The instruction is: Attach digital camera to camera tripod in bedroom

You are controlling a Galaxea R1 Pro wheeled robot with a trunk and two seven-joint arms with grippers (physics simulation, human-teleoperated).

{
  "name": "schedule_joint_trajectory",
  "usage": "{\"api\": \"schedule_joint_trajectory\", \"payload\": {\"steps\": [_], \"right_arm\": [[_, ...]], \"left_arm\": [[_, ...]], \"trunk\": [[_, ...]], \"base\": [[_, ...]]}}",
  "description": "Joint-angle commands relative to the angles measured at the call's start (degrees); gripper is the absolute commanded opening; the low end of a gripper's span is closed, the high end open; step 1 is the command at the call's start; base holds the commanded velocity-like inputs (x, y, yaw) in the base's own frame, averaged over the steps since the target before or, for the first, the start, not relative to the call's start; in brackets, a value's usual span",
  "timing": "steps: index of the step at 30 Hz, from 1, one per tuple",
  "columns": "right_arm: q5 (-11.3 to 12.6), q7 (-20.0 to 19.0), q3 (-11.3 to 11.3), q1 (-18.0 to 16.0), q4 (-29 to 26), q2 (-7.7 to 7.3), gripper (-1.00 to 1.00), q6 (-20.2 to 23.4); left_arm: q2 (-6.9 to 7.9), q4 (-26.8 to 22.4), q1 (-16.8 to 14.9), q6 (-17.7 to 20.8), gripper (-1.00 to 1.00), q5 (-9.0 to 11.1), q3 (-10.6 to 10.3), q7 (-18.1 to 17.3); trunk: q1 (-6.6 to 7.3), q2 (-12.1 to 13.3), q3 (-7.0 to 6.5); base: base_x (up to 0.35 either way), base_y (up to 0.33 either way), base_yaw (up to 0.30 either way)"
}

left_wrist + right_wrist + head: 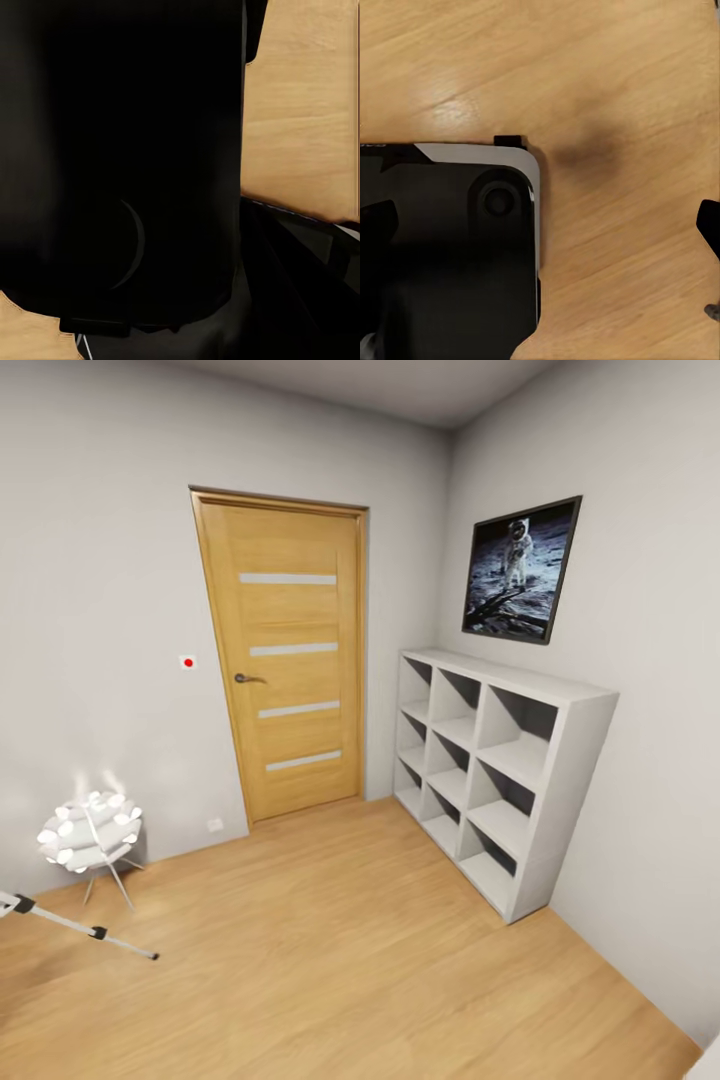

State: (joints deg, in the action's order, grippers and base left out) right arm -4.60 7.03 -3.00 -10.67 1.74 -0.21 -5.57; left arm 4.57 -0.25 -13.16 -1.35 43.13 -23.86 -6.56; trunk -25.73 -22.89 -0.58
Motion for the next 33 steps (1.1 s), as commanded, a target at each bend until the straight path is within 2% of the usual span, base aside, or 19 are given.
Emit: {"api": "schedule_joint_trajectory", "payload": {"steps": [1, 33], "right_arm": [[-0.47, 0.21, -0.33, -0.06, 0.19, 0.03, 1.00, -0.31], [-0.41, 0.27, -0.34, -0.05, 0.16, -0.04, 1.00, -0.40]], "left_arm": [[0.00, 0.07, -0.02, -0.12, -1.00, 0.46, -0.48, -0.29], [0.00, 0.07, -0.02, -0.06, -1.00, 0.46, -0.48, -0.29]], "trunk": [[-0.05, -0.03, 0.02], [-0.05, -0.03, 0.02]], "base": [[0.305, 0.000, 0.000], [0.318, 0.000, 0.000]]}}
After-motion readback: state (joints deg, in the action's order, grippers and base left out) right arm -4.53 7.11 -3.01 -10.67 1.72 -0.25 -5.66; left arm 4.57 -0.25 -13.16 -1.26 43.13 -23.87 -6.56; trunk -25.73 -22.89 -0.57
